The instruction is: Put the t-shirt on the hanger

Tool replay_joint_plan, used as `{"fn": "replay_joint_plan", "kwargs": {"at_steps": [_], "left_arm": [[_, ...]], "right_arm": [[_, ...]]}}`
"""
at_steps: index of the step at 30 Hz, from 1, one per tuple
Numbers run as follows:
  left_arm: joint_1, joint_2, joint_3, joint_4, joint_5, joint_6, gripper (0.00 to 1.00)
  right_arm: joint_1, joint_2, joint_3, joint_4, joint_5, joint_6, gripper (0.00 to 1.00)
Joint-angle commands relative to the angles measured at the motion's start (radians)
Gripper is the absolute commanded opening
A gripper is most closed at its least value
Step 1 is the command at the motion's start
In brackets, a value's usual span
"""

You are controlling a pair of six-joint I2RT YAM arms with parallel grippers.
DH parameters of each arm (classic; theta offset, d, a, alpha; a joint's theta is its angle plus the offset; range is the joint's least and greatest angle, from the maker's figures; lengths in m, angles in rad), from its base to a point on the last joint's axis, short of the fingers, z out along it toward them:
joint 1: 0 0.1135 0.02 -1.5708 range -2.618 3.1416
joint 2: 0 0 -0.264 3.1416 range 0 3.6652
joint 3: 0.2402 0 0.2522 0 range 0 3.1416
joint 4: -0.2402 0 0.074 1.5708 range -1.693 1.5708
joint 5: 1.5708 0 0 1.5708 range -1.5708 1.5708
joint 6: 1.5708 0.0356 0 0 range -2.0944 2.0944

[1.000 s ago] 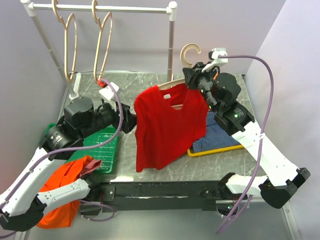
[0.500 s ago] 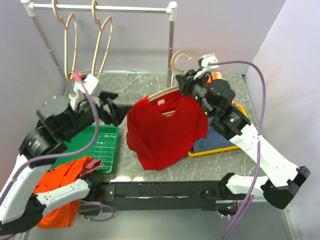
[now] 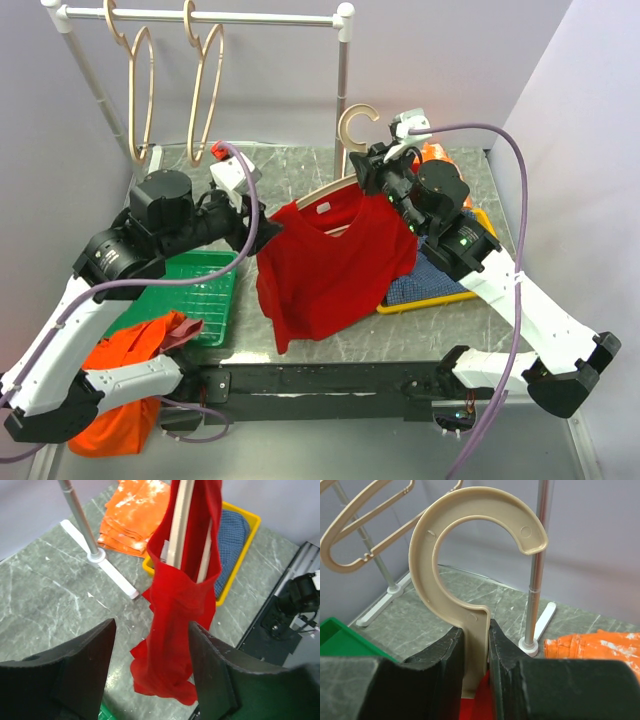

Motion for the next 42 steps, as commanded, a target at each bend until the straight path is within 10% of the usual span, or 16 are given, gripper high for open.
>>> {"fn": "replay_joint_plan", "kwargs": {"at_steps": [1, 5, 24, 38, 40, 42], "left_arm": [[-0.004, 0.005, 0.026, -0.003, 0.059, 0.024, 0.56], [-0.007, 0.022, 0.012, -0.009, 0.095, 0.024, 0.27], [-0.041, 0.108, 0.023, 0.096, 0.202, 0.043, 0.13], [-0.039, 0.112, 0.0, 0.156, 0.173, 0.0, 0.24], [-0.039, 0.106, -0.02, 0.179, 0.171, -0.005, 0.01], [-0.039, 0.089, -0.037, 0.196, 0.147, -0.028, 0.01]], "right_arm": [[-0.001, -0.036, 0.031, 0.057, -0.012, -0.016, 0.0], [0.001, -0.05, 0.025, 0.069, -0.049, -0.013, 0.0], [0.202, -0.033, 0.04, 0.096, -0.023, -0.047, 0.0], [0.283, -0.001, 0.03, 0.146, 0.015, -0.059, 0.0], [0.283, 0.002, 0.037, 0.142, 0.017, -0.061, 0.0], [0.283, 0.013, 0.056, 0.12, 0.035, -0.066, 0.0]]}}
